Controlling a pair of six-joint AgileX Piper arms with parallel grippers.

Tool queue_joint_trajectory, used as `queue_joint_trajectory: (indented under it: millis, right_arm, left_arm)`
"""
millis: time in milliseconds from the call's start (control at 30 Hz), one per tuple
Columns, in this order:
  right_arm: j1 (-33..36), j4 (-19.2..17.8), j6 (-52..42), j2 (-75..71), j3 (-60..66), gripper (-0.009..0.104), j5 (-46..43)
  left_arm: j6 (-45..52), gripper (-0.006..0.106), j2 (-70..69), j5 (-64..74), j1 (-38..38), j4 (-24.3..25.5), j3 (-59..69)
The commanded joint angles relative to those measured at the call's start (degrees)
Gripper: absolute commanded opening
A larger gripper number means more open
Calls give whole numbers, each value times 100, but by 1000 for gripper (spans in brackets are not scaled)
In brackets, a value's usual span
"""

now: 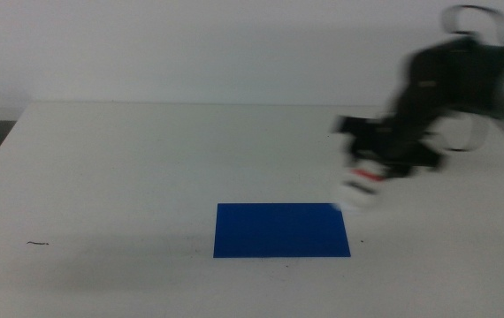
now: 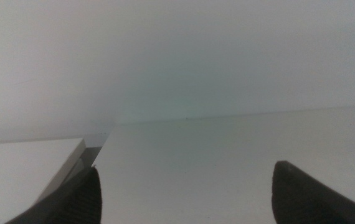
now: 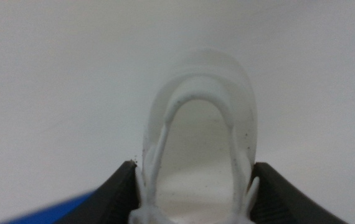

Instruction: Use one arm to grab the shoe from the table and place it on the mat.

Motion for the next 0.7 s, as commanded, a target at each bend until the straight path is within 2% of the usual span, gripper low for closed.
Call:
queue_joint_trajectory:
  millis: [0, 200, 367, 533, 600, 667]
  right_arm:
    - [633, -52, 337, 173, -422, 15, 105]
    - [1403, -14, 751, 763, -1198, 15, 550]
    - [1455, 150, 833, 776, -1212, 15, 549]
    - [1455, 80, 875, 776, -1212, 14, 506]
    - [1455, 80, 1682, 776, -1212, 14, 686]
    - [1455, -154, 2944, 776, -1212, 14, 825]
  left_arm:
    - [-8, 94, 28, -65, -1, -23, 2]
    - [-8, 94, 28, -65, -1, -23, 2]
    - [-8, 94, 28, -65, -1, -23, 2]
    - [-8, 94, 28, -65, -1, -23, 2]
    - [-8, 94, 28, -65, -1, -23, 2]
    - [-8, 94, 28, -65, -1, -23, 2]
